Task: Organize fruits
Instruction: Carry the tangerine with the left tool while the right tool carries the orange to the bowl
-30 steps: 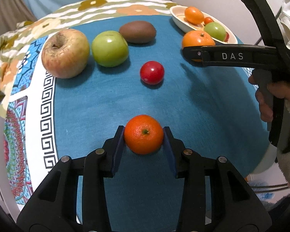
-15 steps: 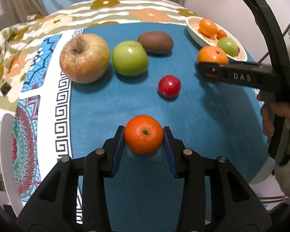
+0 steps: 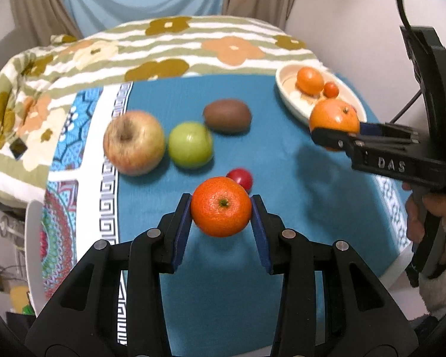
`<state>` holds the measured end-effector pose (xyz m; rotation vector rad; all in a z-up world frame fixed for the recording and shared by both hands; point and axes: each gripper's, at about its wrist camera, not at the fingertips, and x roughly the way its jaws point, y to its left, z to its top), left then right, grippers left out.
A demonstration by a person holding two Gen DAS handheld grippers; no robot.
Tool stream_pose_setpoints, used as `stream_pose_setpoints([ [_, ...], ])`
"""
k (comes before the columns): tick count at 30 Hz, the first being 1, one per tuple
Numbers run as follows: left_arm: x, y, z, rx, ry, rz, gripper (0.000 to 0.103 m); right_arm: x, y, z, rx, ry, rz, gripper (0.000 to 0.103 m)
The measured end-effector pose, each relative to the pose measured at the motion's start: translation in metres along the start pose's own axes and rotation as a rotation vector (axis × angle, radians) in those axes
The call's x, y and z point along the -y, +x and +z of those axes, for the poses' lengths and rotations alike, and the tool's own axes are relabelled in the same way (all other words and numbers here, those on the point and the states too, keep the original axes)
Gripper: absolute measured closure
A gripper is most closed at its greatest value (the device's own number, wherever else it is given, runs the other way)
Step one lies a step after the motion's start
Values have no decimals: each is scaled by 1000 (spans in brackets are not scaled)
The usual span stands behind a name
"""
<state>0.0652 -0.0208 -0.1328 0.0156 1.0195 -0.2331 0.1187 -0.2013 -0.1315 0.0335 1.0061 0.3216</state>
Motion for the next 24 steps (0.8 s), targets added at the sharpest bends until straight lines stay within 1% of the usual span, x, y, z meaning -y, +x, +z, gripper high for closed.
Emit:
stream_pose_setpoints([
  [6, 27, -14, 32, 54, 17, 0, 60, 20, -31, 12, 25, -10, 6, 45],
  [12, 55, -15, 61, 89, 31, -8, 60, 51, -49, 23, 42, -13, 0, 45],
  [18, 81, -1, 91, 102, 38, -9, 60, 84, -56, 34, 54, -4, -7, 45],
  [24, 98, 28, 118, 93, 45, -9, 60, 115, -49, 46, 45, 4, 1, 45],
])
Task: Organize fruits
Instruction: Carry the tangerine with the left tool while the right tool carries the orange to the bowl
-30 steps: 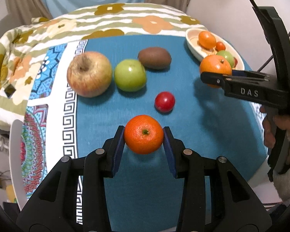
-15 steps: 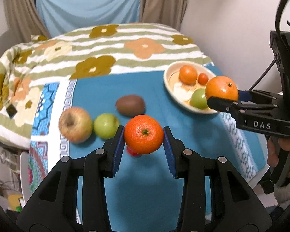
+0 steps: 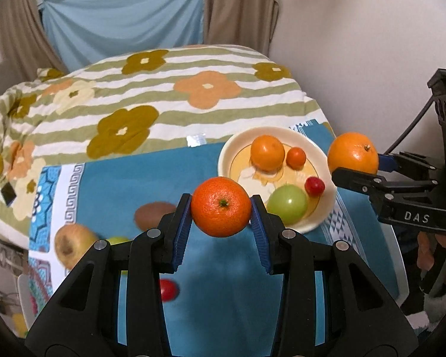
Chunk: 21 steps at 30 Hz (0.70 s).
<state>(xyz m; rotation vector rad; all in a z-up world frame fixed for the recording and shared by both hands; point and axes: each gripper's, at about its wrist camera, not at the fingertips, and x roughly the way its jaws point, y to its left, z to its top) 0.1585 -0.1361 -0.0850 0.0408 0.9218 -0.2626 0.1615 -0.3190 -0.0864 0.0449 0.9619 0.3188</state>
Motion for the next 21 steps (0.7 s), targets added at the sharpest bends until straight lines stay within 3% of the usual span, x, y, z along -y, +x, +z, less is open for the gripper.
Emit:
stream_pose_setpoints([
  [15, 34, 106, 29, -109, -15, -9, 60, 59, 36, 8, -67, 24, 48, 45],
  [21, 40, 126, 31, -134, -12, 18, 60, 70, 40, 8, -76, 28, 53, 45],
])
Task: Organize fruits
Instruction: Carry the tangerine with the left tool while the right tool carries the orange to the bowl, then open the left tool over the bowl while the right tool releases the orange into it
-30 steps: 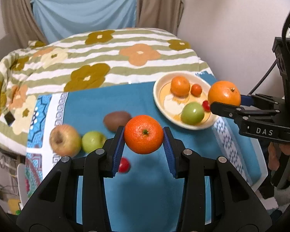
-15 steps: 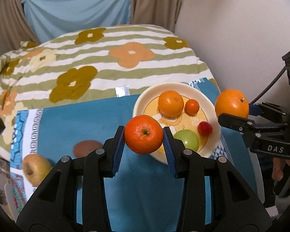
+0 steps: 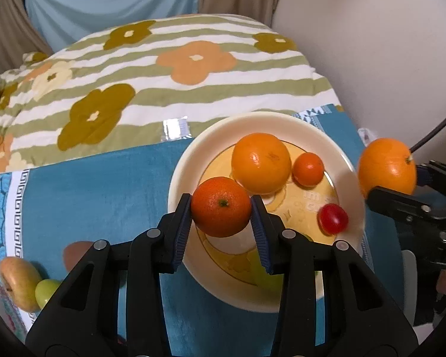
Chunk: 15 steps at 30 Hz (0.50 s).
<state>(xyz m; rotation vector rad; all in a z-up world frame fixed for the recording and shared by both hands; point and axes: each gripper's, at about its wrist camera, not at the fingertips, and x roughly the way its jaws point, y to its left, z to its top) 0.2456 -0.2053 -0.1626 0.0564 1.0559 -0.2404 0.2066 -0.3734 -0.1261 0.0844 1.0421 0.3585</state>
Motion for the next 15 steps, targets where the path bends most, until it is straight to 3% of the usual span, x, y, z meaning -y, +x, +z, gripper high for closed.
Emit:
stream_pose_setpoints([
  [3, 0, 0, 2, -1, -7, -11, 56, 5, -1, 1, 1, 5, 4, 45],
  [4, -1, -1, 3, -2, -8, -8, 43, 6, -2, 0, 1, 6, 5, 45],
  [5, -1, -3, 3, 0, -7, 3, 16, 8, -2, 1, 2, 7, 5, 45],
  [6, -2, -6, 3, 10, -7, 16, 0, 9, -3, 1, 2, 9, 7, 45],
  [9, -6, -22, 3, 59, -12, 21, 0, 12, -3, 2, 0, 6, 11, 45],
  [15, -16, -33, -2, 39, -37, 39, 0, 10, 0, 4, -17, -24, 27, 45],
])
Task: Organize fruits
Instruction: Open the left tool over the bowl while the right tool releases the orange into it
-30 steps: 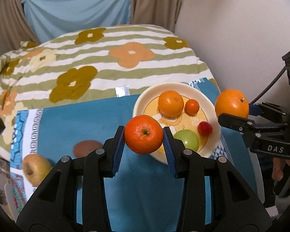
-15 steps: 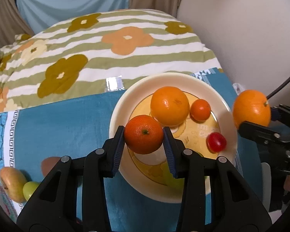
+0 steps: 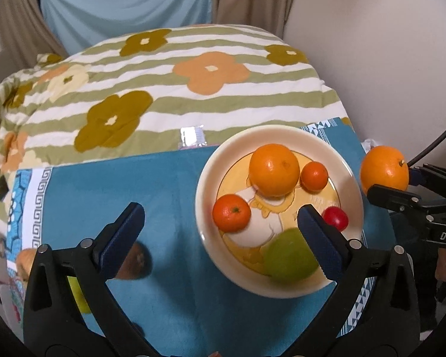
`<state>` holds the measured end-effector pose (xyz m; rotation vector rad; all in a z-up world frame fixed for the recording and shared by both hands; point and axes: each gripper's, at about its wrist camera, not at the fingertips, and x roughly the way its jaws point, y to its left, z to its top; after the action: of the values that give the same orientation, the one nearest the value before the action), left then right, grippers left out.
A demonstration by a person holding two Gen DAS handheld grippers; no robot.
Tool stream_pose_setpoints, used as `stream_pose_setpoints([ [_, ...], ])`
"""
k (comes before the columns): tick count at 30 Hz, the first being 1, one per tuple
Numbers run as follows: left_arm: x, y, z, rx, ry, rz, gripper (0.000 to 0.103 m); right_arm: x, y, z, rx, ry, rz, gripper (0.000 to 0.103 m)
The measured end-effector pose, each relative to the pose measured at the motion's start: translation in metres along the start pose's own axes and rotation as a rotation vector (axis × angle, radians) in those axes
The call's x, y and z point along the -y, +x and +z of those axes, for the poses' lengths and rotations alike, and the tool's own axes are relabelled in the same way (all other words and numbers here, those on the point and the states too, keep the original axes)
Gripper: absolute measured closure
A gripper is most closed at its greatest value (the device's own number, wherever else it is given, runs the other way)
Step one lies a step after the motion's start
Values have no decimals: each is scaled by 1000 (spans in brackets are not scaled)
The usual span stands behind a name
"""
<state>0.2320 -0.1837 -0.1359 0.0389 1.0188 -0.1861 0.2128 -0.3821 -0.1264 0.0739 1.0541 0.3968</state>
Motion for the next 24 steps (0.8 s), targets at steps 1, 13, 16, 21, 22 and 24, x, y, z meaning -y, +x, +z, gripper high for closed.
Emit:
stream_pose_setpoints([
  [1, -2, -2, -2, -1, -6, 1, 0, -1, 1, 0, -4, -8, 4, 45],
  [13, -21, -19, -22, -22, -38, 71, 0, -25, 33, 6, -38, -78, 65, 45],
  [16, -25, -22, -28, -31, -47, 81, 0, -26, 42, 7, -56, -77, 72, 45],
  [21, -30, -20, -39, -49, -58, 86, 0, -29, 48, 9, -51, -74, 65, 45],
  [22, -31, -20, -40, -51, -62, 86, 0, -29, 49, 10, -54, -63, 67, 45],
  [24, -30, -21, -41, -51, -69, 82, 0, -28, 49, 11, -60, -46, 84, 42],
])
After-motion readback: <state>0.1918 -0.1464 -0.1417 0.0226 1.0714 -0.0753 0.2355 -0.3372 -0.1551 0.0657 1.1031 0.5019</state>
